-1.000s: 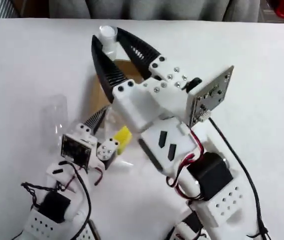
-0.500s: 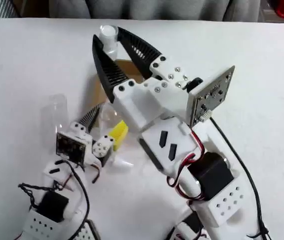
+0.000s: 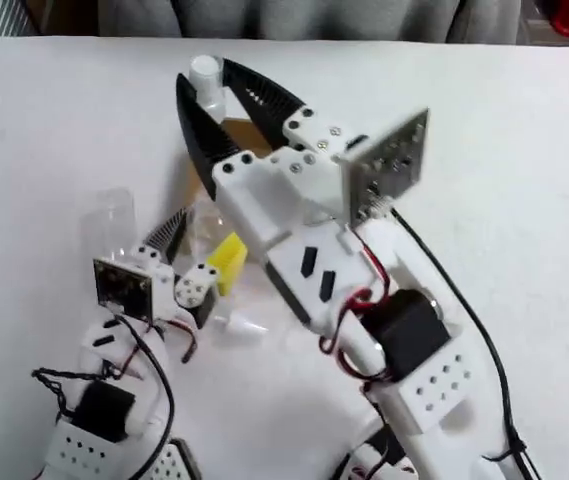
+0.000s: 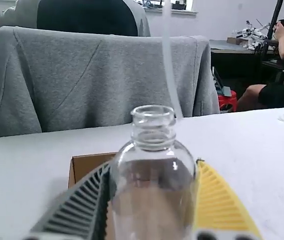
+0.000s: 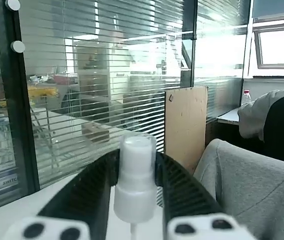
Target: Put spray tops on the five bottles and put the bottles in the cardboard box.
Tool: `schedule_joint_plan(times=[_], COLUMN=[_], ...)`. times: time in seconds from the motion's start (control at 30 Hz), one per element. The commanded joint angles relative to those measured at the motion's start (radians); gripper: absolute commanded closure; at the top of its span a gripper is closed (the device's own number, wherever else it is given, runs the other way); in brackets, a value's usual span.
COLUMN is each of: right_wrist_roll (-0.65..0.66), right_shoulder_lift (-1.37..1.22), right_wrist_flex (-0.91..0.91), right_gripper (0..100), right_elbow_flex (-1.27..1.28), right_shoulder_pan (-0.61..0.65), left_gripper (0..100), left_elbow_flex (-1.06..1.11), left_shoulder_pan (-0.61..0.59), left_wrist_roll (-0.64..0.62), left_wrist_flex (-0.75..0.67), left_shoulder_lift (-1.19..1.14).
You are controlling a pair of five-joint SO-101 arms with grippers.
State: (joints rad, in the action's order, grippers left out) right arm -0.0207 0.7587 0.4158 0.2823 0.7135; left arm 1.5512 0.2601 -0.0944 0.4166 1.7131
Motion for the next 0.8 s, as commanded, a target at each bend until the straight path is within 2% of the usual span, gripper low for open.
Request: schedule_joint_plan(times=[0.0, 0.33, 0.47, 0.77], right_wrist_roll=[0.005, 0.0, -0.075, 0.002], right_shoulder_lift=[-0.005, -0.005, -0.001, -0.012], right_wrist_flex=[-0.005, -0.082, -0.084, -0.082], right_gripper=[98.3, 98.3, 98.3, 98.4], right_elbow_flex=[-0.014, -0.008, -0.008, 0.026], right_shoulder_pan=[0.007, 0.007, 0.007, 0.007], left_gripper=[98, 98, 98, 98], left_elbow_flex=[-0.035, -0.035, -0.035, -0.035], left_shoulder_pan=[-0.004, -0.004, -0.004, -0.004], left_wrist_roll=[-0.011, -0.011, -0.011, -0.011], left_wrist_flex=[-0.034, -0.031, -0.029, -0.031], left_shoulder_lift=[0.027, 0.027, 0.027, 0.027])
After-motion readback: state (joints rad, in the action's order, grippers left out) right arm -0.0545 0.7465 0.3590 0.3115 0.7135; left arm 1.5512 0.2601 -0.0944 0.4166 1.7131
